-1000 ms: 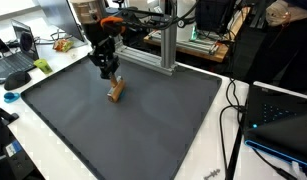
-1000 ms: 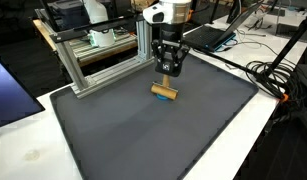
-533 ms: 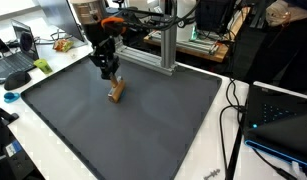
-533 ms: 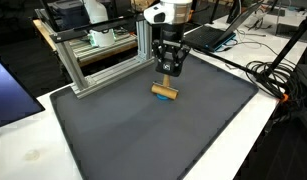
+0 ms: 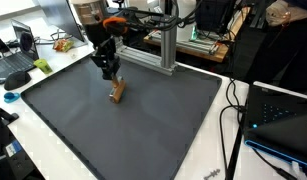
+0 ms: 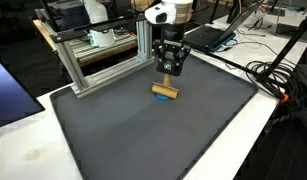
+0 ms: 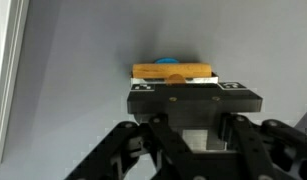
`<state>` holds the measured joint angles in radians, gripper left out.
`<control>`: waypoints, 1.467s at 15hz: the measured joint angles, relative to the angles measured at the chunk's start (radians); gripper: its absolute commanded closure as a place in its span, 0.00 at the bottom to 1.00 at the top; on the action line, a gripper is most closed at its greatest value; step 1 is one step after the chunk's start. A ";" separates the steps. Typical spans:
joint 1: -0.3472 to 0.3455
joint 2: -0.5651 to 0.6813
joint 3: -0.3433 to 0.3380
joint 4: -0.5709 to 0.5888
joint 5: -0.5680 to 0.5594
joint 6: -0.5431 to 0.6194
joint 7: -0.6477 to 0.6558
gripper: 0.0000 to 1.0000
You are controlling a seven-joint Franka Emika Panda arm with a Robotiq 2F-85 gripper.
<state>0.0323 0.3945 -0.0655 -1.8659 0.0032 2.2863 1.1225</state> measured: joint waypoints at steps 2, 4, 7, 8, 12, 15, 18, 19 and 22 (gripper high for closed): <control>0.000 0.001 0.000 0.003 0.008 -0.005 -0.010 0.78; 0.000 0.005 0.000 0.010 0.015 -0.013 -0.021 0.78; 0.000 0.009 0.001 0.018 0.017 -0.022 -0.027 0.78; 0.000 0.010 0.001 0.019 0.018 -0.024 -0.027 0.78; 0.000 0.012 0.002 0.022 0.020 -0.028 -0.029 0.78; 0.000 0.013 0.003 0.025 0.023 -0.032 -0.034 0.78; 0.000 0.014 0.004 0.025 0.028 -0.035 -0.037 0.78; 0.000 0.014 0.004 0.026 0.030 -0.037 -0.038 0.78; 0.000 0.016 0.005 0.029 0.037 -0.043 -0.045 0.78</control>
<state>0.0323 0.4101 -0.0602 -1.8372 0.0398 2.2434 1.0779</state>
